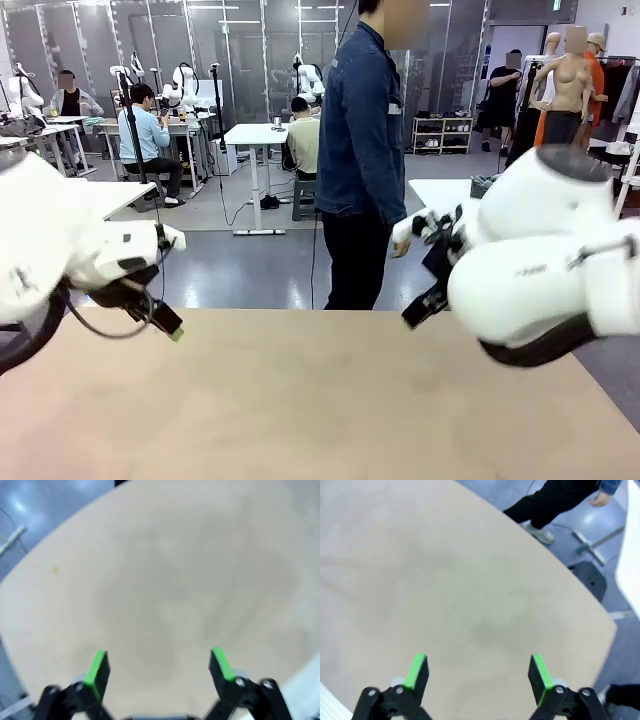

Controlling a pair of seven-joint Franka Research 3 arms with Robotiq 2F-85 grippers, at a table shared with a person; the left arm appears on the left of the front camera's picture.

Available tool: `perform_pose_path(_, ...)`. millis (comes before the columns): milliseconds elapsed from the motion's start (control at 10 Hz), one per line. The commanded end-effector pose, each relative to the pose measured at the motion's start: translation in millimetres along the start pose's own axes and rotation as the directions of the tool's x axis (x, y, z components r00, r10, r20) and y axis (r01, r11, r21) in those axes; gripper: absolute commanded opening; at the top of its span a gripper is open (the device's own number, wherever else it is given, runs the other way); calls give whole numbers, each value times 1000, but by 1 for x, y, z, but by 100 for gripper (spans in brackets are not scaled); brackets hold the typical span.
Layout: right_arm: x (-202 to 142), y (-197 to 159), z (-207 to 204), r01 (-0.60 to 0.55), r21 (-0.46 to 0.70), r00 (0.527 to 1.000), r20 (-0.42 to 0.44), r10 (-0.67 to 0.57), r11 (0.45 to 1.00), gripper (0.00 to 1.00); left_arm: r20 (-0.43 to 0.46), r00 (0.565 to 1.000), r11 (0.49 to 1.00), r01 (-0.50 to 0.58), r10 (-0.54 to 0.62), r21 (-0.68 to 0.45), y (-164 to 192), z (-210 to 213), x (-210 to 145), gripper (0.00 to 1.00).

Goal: Fold the towels and place them in the basket.
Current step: When a person lays out a Towel with hook on the table, fold it in half twice.

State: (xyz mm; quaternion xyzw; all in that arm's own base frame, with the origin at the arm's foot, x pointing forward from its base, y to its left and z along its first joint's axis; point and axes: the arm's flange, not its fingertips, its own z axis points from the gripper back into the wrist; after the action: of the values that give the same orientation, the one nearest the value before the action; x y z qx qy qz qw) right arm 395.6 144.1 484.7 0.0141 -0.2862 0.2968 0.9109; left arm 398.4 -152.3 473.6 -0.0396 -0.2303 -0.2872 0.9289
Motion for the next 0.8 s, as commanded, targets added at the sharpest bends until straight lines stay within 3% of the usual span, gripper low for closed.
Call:
perform_pose_path(0,1,-25,72,9,31,999,-42,-8,999,100,-19,1000,995,-10,8,-101,18,76,4,100)
perform_pose_path(300,-17,-58,169,-5,20,1000,-20,6,1000,100,9,999,989,-29,31,-143,34,175,-13,100)
perform_pose_path(400,-34,-67,200,-14,-40,1000,-11,14,999,100,23,999,987,-22,25,-157,37,203,-26,100)
perform_pose_path(700,-59,-72,268,5,-37,999,36,-4,999,100,94,995,986,-9,26,-169,43,261,-54,100)
